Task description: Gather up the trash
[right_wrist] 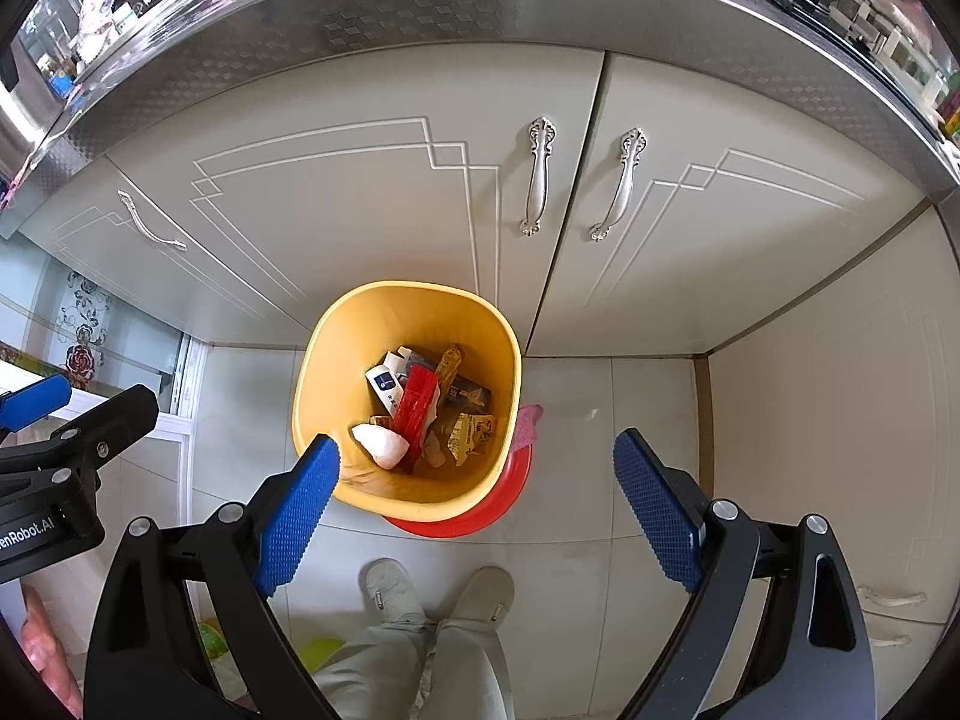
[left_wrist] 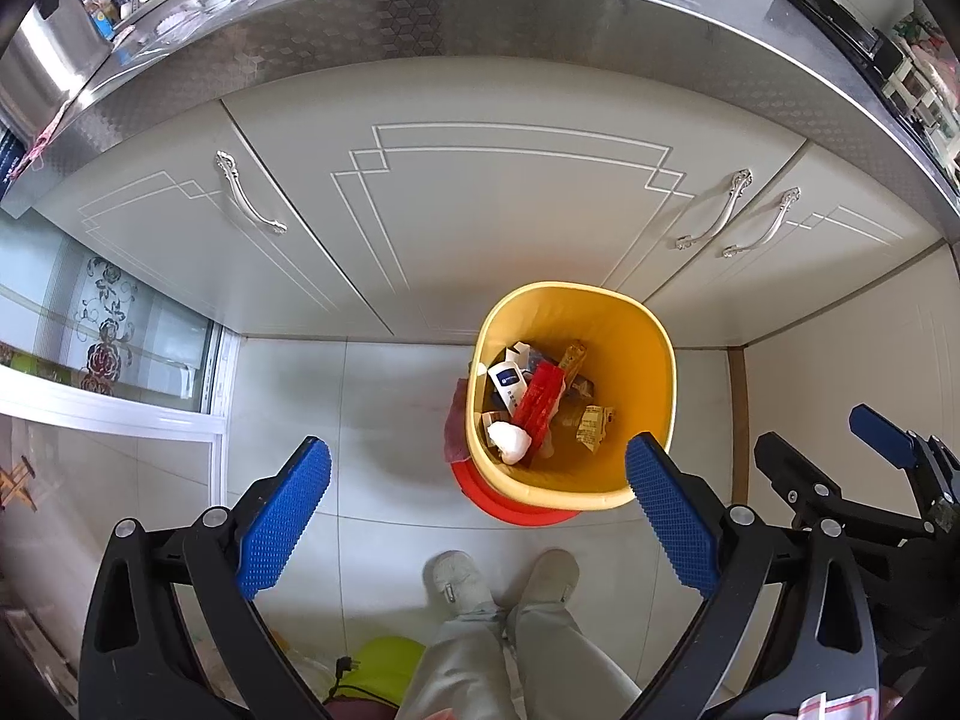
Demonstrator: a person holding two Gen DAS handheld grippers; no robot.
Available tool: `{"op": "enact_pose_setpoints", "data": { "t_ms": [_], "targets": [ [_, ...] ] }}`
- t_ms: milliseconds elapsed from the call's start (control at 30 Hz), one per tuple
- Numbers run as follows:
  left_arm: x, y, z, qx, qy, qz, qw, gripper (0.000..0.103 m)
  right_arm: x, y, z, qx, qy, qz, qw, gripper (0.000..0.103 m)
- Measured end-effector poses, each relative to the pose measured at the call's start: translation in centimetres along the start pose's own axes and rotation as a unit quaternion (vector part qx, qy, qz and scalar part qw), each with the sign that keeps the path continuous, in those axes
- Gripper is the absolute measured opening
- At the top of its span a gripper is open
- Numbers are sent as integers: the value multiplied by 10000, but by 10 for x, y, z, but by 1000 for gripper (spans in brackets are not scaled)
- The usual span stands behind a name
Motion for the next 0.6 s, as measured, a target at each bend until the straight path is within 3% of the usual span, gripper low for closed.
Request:
{"op": "enact_pose_setpoints", "data": {
  "t_ms": [600],
  "targets": [
    [0, 4, -5, -52, 38, -46, 10000, 98, 3, 0, -2, -16, 21, 9, 10000, 93]
  ]
}}
Point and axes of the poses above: each gripper's, at about its wrist camera, not at the fingertips, and x roughly the way its jaws point, y to its left, z to its top, the point moved 4 cm from there along x, roughly the way its jaws point, and after that the axes turned 9 degrees about z, right-handed, at the moved point
